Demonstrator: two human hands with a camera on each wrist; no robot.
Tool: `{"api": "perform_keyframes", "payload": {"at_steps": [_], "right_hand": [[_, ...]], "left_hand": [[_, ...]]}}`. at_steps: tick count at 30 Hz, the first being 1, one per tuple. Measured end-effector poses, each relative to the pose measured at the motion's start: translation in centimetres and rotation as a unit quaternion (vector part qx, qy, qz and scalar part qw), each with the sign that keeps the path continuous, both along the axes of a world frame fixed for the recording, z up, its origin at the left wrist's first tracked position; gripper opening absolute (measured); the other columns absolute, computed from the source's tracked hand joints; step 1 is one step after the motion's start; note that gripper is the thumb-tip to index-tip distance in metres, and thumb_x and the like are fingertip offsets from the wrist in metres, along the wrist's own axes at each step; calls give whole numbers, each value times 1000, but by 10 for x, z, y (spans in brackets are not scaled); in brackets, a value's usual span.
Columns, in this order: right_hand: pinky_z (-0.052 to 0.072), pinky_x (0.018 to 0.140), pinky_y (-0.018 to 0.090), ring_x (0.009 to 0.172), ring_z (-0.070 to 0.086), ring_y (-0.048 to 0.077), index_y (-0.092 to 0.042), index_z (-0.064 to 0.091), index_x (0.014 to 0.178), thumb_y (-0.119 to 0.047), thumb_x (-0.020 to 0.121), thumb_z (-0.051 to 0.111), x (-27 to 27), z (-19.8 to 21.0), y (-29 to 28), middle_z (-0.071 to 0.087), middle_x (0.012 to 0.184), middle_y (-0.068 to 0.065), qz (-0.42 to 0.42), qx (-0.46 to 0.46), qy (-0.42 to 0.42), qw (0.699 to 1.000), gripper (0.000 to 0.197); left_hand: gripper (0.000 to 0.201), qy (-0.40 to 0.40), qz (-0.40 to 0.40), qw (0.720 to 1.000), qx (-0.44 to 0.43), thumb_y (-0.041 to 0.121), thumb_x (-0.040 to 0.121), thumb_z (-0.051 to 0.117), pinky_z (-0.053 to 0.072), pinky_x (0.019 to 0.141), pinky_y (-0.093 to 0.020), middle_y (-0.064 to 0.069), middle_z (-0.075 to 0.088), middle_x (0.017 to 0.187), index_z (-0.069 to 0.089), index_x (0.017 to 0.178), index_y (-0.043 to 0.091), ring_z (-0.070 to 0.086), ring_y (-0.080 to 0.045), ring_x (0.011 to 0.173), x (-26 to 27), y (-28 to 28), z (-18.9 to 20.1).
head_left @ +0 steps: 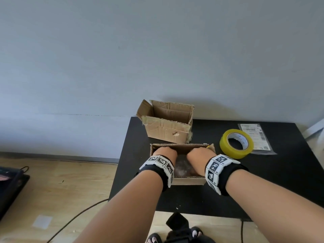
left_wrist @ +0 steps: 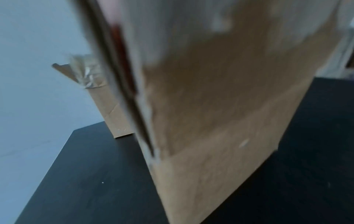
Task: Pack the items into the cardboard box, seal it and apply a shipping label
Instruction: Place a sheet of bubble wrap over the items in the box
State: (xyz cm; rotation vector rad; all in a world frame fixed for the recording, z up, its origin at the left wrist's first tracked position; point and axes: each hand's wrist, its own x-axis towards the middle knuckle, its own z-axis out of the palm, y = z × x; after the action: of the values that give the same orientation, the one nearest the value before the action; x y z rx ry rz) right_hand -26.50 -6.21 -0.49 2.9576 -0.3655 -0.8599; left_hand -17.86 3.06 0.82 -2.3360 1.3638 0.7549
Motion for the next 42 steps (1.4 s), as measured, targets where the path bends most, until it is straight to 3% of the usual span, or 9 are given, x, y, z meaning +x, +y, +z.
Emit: {"api": "perform_keyframes", "payload": {"at_steps": [7, 12, 15, 18, 24, 29, 37, 40, 42], "right_hand": [[52, 76, 37, 91, 62, 23, -18, 63, 110, -48, 92, 49, 1, 42, 6, 64, 101, 3, 111, -22, -99, 989, 37], [47, 79, 33, 110, 48, 18, -21, 60, 120, -64, 84, 50, 0, 46, 10, 53, 118, -1, 153, -15, -176, 972, 57], [43, 95, 35, 121, 41, 19, -21, 55, 130, -68, 80, 52, -3, 42, 10, 46, 132, 1, 164, -14, -185, 969, 68], [28, 112, 38, 137, 28, 21, -20, 40, 143, -72, 77, 52, -6, 37, 11, 32, 149, 2, 150, -12, -177, 973, 84], [14, 118, 40, 147, 9, 19, -20, 19, 152, -75, 74, 54, -7, 31, 8, 12, 159, -3, 100, 9, -161, 982, 101], [11, 118, 38, 148, 4, 18, -21, 20, 152, -74, 76, 53, -8, 23, 6, 9, 161, -3, 92, 11, -170, 981, 98], [10, 120, 45, 148, -5, 20, -20, 18, 152, -68, 81, 52, -15, 18, -3, -2, 161, -3, 61, -8, -158, 986, 92], [20, 117, 40, 146, 13, 21, -20, 36, 144, -50, 88, 56, -20, 21, -4, 16, 158, 2, 51, -3, -185, 981, 67], [40, 101, 33, 127, 39, 19, -19, 50, 130, -36, 92, 52, -23, 25, -5, 42, 140, 2, 28, -12, -235, 971, 41]], "left_hand": [[22, -68, -6, 997, -45, 15, 92, 57, 48, 78, -33, -9, 65, 109, 63, 112, 8, 63, -28, 99, 7, 14, 36], [17, -170, 49, 969, -172, 22, 91, 50, 42, 67, -31, -2, 64, 95, 59, 104, 16, 62, -23, 86, 16, 41, 48], [19, -132, 141, 960, -201, 24, 91, 48, 44, 69, -32, -5, 65, 100, 57, 106, 15, 63, -26, 92, 26, 56, 45], [14, -48, 207, 960, -180, 26, 87, 49, 47, 66, -31, -5, 65, 91, 59, 86, 15, 62, -25, 82, 31, 60, 36], [20, 50, 232, 947, -216, 22, 86, 55, 52, 74, -27, -4, 69, 100, 70, 97, 14, 64, -21, 90, 26, 51, 25], [58, 68, 179, 969, -154, 20, 76, 78, 48, 99, -35, 1, 52, 129, 57, 130, 25, 53, -22, 118, 31, 50, 13], [86, -2, 91, 974, -205, 29, 70, 81, 50, 95, -39, 1, 31, 135, 36, 142, 33, 41, -22, 124, 27, 45, -10], [83, -32, 47, 974, -218, 27, 68, 82, 51, 92, -36, -2, 29, 130, 37, 138, 34, 38, -22, 122, 24, 35, -14], [84, -39, 31, 973, -224, 28, 65, 84, 48, 96, -36, -2, 28, 127, 38, 135, 35, 37, -23, 119, 23, 29, -17]]}}
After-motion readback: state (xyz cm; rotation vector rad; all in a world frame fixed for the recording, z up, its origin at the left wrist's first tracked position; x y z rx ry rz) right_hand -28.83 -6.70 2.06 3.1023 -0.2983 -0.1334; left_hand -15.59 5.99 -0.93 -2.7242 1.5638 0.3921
